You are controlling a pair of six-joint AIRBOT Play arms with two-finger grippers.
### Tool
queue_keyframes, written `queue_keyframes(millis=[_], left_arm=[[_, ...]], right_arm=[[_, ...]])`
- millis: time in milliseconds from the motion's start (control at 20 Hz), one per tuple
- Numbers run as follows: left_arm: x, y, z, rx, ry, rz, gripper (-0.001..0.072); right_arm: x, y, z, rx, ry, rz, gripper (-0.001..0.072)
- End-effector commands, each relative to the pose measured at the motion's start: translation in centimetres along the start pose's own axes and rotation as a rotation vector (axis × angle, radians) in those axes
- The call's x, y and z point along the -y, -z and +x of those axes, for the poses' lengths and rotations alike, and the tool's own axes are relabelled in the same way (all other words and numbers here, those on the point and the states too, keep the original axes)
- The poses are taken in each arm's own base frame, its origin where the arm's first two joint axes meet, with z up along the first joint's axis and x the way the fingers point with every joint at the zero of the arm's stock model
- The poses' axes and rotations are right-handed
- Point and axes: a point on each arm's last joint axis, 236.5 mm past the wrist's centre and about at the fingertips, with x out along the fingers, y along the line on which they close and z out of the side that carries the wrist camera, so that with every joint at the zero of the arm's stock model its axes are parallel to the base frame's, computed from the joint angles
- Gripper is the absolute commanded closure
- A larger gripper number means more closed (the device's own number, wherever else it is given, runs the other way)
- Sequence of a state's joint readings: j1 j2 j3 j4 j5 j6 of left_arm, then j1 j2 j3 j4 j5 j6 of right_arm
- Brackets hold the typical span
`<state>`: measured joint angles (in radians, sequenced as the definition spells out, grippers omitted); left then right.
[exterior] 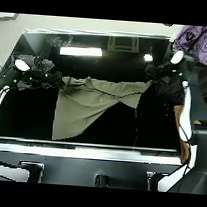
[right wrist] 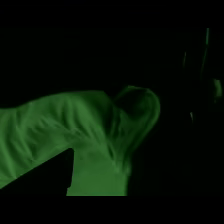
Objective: Fold the clothes and pants, and hang the long-sleeved shirts on hangers.
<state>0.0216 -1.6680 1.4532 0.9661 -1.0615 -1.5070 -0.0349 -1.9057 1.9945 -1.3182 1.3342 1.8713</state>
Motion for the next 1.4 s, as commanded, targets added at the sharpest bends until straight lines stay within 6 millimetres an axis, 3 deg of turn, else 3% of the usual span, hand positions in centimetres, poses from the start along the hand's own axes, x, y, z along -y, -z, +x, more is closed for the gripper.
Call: queue_keyframes(millis=[0,100,200,300,400,550,650,900,1050,1350], left_arm=[[-0.5,0.0,0.4,-0.004,-0.007,-0.007,0.0694],[-0.8,-0.2,0.1,0.003,-0.009,-0.013,0.0694],[-1.1,-0.5,-0.2,0.01,-0.01,-0.02,0.0694],[-1.3,-0.5,-0.3,0.012,-0.011,-0.023,0.0694],[-1.4,-0.6,-0.4,0.014,-0.011,-0.025,0.0694],[-1.4,-0.6,-0.4,0.014,-0.012,-0.026,0.0694],[-1.4,-0.5,-0.4,0.011,-0.012,-0.026,0.0694],[-1.6,-0.4,-0.5,0.002,-0.012,-0.03,0.0694],[-1.6,-0.4,-0.5,0.002,-0.012,-0.03,0.0694],[-1.6,-0.4,-0.5,0.003,-0.012,-0.03,0.0694]], right_arm=[[5.7,0.9,-4.8,-0.078,0.036,-0.117,0.0248],[8.4,1.1,-6.9,-0.098,-0.008,-0.077,0.0245],[9.1,1.9,-6.9,-0.126,-0.128,-0.003,0.0235],[8.1,4.0,-5.0,-0.197,-0.24,0.03,0.0235],[6.7,7.2,-2.5,-0.295,-0.3,0.019,0.0235],[4.8,11.1,1.5,-0.373,-0.315,-0.011,0.0235],[3.8,12.6,3.6,-0.38,-0.305,-0.027,0.0235],[1.9,13.0,6.8,-0.317,-0.277,-0.044,0.0235],[1.7,12.9,7.7,-0.316,-0.282,0.0,0.0236],[0.9,14.6,8.9,-0.391,-0.302,0.043,0.0237]])
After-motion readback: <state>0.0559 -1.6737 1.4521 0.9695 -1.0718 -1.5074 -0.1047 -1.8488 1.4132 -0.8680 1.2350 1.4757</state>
